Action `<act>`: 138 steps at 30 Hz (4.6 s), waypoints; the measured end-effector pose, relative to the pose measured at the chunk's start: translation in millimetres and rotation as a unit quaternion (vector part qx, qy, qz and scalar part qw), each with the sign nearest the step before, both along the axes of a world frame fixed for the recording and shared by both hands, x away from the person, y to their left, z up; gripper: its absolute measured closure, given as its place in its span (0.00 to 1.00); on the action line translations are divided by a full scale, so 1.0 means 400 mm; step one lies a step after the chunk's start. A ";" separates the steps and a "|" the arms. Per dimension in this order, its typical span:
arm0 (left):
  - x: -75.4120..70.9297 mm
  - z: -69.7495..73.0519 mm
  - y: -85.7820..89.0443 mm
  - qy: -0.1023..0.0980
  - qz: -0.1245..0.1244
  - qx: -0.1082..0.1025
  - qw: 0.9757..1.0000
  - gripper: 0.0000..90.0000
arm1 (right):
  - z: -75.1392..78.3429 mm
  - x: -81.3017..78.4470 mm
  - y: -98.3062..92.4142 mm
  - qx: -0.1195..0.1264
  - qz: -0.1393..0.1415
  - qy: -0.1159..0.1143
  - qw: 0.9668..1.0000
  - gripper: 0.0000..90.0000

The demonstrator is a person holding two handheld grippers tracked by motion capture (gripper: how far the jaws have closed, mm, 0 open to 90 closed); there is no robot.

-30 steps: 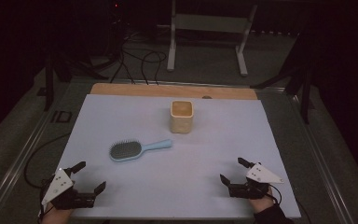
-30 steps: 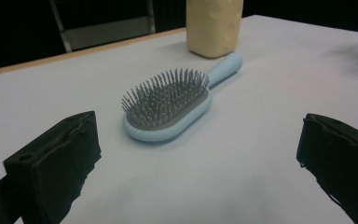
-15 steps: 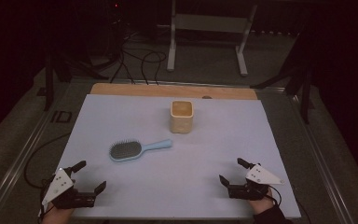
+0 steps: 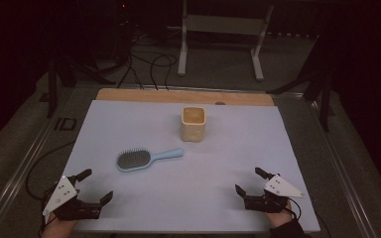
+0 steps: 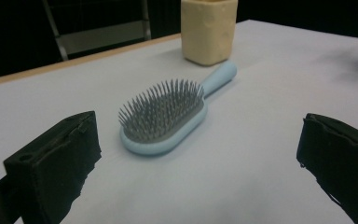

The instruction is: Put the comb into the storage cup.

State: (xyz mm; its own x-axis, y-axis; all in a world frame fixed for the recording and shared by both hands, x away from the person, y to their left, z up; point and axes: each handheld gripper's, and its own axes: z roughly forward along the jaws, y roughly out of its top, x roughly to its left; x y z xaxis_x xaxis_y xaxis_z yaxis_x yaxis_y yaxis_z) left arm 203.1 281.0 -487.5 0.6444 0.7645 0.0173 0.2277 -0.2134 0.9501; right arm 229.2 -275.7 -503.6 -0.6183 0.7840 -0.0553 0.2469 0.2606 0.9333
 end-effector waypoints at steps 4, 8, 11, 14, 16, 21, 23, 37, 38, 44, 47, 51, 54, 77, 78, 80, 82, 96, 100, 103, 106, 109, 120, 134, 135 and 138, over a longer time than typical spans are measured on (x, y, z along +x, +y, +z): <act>0.006 0.017 0.000 0.001 -0.006 0.003 1.000 0.00 | 0.002 -0.001 0.001 0.001 -0.002 -0.001 1.000 0.09; 0.012 0.036 -0.006 0.007 -0.015 0.001 1.000 0.00 | 0.004 -0.003 0.001 0.003 -0.004 -0.003 1.000 0.09; 0.014 0.049 -0.009 0.011 -0.020 0.003 1.000 0.00 | 0.005 -0.004 0.001 0.004 -0.005 -0.005 1.000 0.09; 0.019 0.068 -0.015 0.014 -0.025 0.003 1.000 0.00 | 0.006 -0.003 0.000 0.004 -0.005 -0.005 1.000 0.09; 0.026 0.088 -0.022 0.011 -0.030 0.007 0.999 0.00 | 0.006 -0.004 0.000 0.007 -0.006 -0.005 1.000 0.09; 0.040 0.110 -0.030 0.012 -0.038 0.006 0.999 0.00 | 0.007 -0.004 0.000 0.008 -0.005 -0.006 1.000 0.09; 0.051 0.129 -0.037 0.011 -0.043 0.008 0.999 0.00 | 0.008 -0.004 0.000 0.009 -0.004 -0.005 1.000 0.09; 0.096 0.192 -0.083 0.012 -0.061 0.027 0.998 0.00 | 0.008 -0.004 -0.001 0.014 -0.002 -0.004 1.000 0.09; 0.100 0.196 -0.086 0.015 -0.065 0.025 0.997 0.00 | 0.008 -0.004 -0.001 0.014 -0.002 -0.004 1.000 0.09; 0.122 0.218 -0.105 0.019 -0.083 0.030 0.996 0.00 | 0.009 -0.004 -0.001 0.017 -0.002 -0.004 1.000 0.09; 0.137 0.235 -0.124 0.018 -0.091 0.040 0.995 0.00 | 0.009 -0.004 0.000 0.018 -0.001 -0.004 1.000 0.09; 0.150 0.246 -0.140 0.018 -0.097 0.045 0.994 0.00 | 0.011 -0.005 0.000 0.019 0.001 -0.004 1.000 0.09; 0.167 0.252 -0.158 0.022 -0.101 0.051 0.993 0.00 | 0.011 -0.005 0.000 0.020 0.001 -0.004 1.000 0.09; 0.270 0.201 -0.313 0.060 -0.102 0.084 0.989 0.03 | 0.011 -0.005 0.002 0.029 0.007 -0.001 1.000 0.09; 0.275 0.196 -0.319 0.061 -0.101 0.084 0.989 0.03 | 0.011 -0.005 0.003 0.029 0.008 -0.001 1.000 0.09; 0.285 0.187 -0.328 0.068 -0.103 0.081 0.989 0.04 | 0.010 -0.005 0.003 0.028 0.010 -0.001 1.000 0.09; 0.295 0.177 -0.338 0.070 -0.100 0.084 0.989 0.05 | 0.011 -0.005 0.003 0.027 0.009 -0.003 1.000 0.09; 0.376 0.107 -0.387 0.117 -0.070 0.075 0.988 0.17 | 0.009 -0.004 0.003 0.029 0.014 0.000 0.999 0.09; 0.394 0.091 -0.397 0.128 -0.063 0.072 0.987 0.20 | 0.009 -0.005 0.002 0.031 0.015 0.001 0.999 0.09; 0.405 0.076 -0.409 0.140 -0.060 0.079 0.985 0.23 | 0.009 -0.004 0.002 0.032 0.016 0.001 0.999 0.09; 0.415 0.063 -0.418 0.152 -0.052 0.081 0.984 0.31 | 0.008 -0.004 0.002 0.032 0.016 0.001 0.999 0.09; 0.423 0.051 -0.427 0.161 -0.045 0.082 0.983 0.39 | 0.009 -0.005 0.002 0.033 0.017 0.000 0.999 0.09; 0.449 0.013 -0.459 0.191 -0.026 0.109 0.975 0.66 | 0.008 -0.004 0.001 0.032 0.018 0.002 0.999 0.09; 0.472 -0.015 -0.478 0.233 -0.013 0.134 0.963 1.00 | 0.008 -0.005 0.002 0.032 0.023 0.003 0.999 0.09; 0.475 -0.019 -0.481 0.239 -0.009 0.134 0.962 1.00 | 0.008 -0.005 0.002 0.032 0.023 0.003 0.999 0.09; 0.479 -0.024 -0.485 0.245 -0.007 0.135 0.960 1.00 | 0.007 -0.005 0.003 0.031 0.024 0.004 0.999 0.09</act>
State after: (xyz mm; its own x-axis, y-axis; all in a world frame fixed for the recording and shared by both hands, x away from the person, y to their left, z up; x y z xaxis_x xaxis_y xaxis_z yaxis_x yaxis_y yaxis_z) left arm 394.8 87.0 -497.1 0.6361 0.7658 -0.0944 0.6279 -0.4425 0.6403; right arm 227.3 -274.5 -500.7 -0.6551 0.7555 -0.0020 0.2428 0.2131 0.9464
